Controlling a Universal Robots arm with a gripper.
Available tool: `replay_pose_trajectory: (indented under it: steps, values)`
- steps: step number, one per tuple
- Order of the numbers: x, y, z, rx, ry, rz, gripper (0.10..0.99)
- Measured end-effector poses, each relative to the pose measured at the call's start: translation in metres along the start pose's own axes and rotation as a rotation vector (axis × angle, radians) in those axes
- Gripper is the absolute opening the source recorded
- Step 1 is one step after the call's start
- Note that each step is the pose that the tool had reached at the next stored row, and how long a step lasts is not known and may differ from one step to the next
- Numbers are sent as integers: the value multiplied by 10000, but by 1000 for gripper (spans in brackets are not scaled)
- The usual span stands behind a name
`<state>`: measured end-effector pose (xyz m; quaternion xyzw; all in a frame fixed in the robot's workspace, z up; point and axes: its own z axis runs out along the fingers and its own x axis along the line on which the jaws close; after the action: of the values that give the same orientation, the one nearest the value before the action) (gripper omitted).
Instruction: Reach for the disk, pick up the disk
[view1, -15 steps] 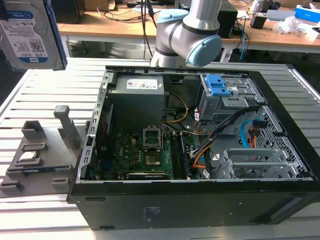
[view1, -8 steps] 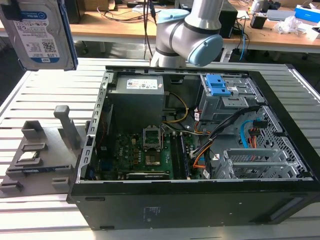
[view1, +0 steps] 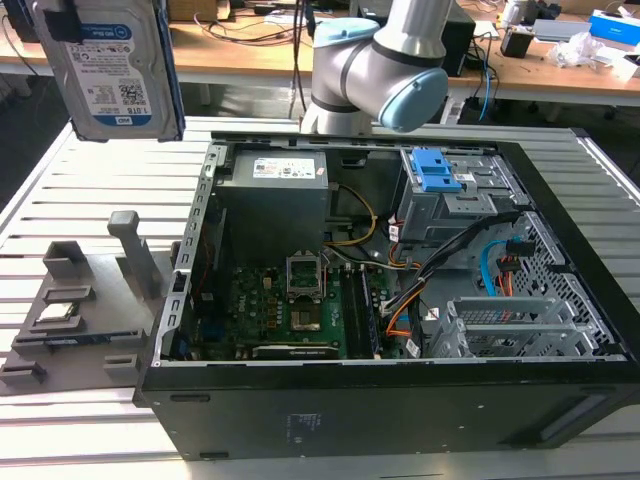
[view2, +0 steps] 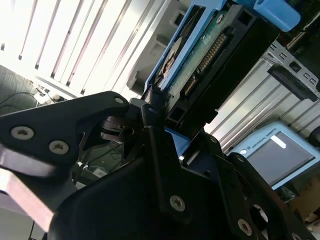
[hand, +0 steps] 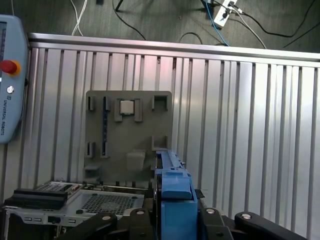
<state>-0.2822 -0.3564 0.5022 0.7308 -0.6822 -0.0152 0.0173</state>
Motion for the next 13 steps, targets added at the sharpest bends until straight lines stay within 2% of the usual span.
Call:
replay_pose_trajectory:
  steps: [4,8,10,13]
  values:
    - [6,-273,-12,1,0,0,369]
    - [8,-431,-20,-2,0,2,369]
    - [9,-594,-27,-1,-1,0,369]
    - [10,-723,-33,-2,0,-1,369]
